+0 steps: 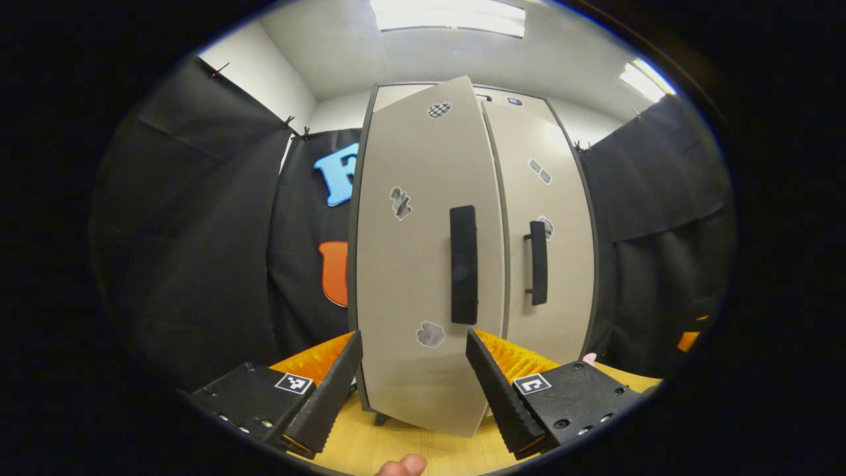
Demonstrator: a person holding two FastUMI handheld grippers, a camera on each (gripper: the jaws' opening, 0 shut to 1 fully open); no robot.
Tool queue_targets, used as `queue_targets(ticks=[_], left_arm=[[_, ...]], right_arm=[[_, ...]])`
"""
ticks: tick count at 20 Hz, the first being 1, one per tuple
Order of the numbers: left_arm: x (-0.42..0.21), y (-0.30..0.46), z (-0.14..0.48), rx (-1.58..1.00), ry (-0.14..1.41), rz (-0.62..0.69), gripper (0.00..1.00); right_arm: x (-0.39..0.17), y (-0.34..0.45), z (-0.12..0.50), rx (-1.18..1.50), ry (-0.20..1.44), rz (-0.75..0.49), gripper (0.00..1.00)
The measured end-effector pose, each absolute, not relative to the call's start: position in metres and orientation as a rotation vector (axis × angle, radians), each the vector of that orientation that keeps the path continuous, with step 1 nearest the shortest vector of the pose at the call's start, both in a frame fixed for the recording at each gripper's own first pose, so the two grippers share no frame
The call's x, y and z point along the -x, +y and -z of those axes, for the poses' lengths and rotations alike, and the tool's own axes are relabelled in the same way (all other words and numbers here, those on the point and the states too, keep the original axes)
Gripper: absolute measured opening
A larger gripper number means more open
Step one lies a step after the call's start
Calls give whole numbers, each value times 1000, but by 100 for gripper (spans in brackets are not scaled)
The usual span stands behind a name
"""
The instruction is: Grab one shoe with the right hand and put it into the shoe cabinet, grab the other shoe with the left hand and put it into the shoe cabinet; then close the right door with the right hand and the left door with the left hand.
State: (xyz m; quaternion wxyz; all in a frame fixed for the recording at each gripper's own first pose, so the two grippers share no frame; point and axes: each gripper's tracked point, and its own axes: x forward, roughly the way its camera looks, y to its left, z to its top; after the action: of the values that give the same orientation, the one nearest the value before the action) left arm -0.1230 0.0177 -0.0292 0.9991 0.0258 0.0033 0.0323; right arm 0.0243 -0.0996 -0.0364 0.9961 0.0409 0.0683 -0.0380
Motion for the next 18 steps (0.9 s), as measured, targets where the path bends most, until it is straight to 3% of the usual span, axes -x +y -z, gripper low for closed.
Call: queue_targets(ticks=[8,9,10,18], left_arm=[[178,-12,69,-42,54,-48,95],[183,-15,73,-40,57,-43,95],[189,-18,79,-34,67,-40,95],[202,-30,89,-22,73,-24,94]], right_arm=[[-25,-60,18,-91,81,0,98],[-24,-58,18,-83,72,-2,94],[-22,-57,17,-72,61,1,98],[-16,-38,20,-45,58,-43,98]])
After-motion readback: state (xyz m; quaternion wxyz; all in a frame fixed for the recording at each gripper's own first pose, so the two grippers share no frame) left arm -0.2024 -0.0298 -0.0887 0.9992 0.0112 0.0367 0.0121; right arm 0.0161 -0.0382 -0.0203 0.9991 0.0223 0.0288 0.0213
